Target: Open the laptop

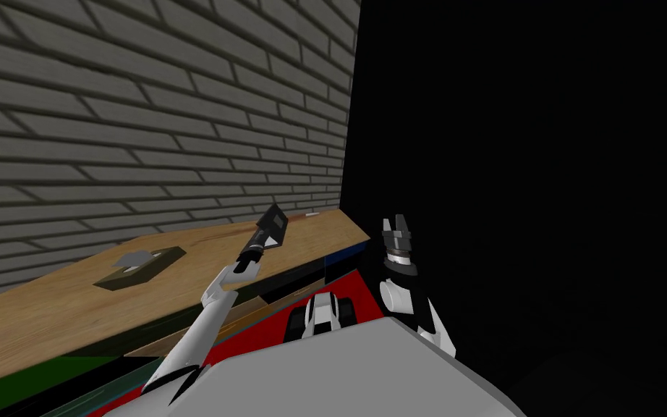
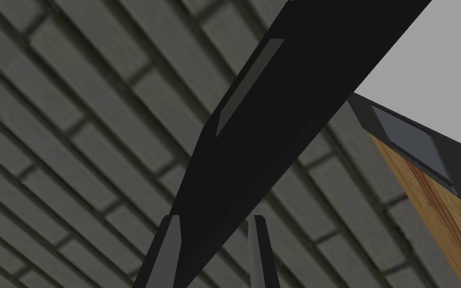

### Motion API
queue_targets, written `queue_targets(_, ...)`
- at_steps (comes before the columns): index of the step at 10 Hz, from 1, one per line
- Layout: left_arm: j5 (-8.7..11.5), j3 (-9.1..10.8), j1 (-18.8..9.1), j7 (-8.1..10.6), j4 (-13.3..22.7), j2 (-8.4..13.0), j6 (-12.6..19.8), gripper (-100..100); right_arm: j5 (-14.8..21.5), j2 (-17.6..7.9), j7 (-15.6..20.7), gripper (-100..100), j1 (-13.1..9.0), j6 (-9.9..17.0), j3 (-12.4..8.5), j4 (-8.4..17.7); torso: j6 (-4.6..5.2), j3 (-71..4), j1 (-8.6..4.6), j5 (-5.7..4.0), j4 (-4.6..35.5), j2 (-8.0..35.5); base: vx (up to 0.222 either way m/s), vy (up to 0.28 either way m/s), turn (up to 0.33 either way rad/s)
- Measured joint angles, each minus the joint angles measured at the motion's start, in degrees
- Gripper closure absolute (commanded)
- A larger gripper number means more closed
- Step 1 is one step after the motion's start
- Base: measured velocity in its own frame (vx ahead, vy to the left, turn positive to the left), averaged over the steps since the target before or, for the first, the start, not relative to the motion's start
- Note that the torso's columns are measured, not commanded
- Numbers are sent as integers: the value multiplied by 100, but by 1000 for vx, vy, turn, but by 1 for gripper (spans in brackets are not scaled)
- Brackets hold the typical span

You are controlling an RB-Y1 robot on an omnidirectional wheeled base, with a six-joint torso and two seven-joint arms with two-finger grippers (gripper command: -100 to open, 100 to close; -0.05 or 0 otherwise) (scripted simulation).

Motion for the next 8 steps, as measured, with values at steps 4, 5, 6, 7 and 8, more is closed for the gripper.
queue_targets(4,166,27,-405,166,617,183,-216,100,0,0,0,0,0,0,0,0,-3,3,-2,-2,2,2,-47,-6,-10)
queue_targets(5,156,41,-457,149,835,164,-255,100,0,0,0,0,1,0,0,0,-4,-6,3,0,-2,-11,-62,-6,-20)
queue_targets(6,222,64,-602,191,997,216,-333,100,0,0,0,0,0,0,0,0,4,0,0,-5,7,1,-59,-4,-29)
queue_targets(7,281,67,-719,255,1173,296,-419,100,0,0,0,0,0,0,0,0,-3,5,-2,-2,4,6,-17,3,-6)
queue_targets(8,305,66,-774,291,1330,339,-459,100,0,0,0,0,0,0,0,0,-8,0,3,7,-10,-2,-60,0,-11)
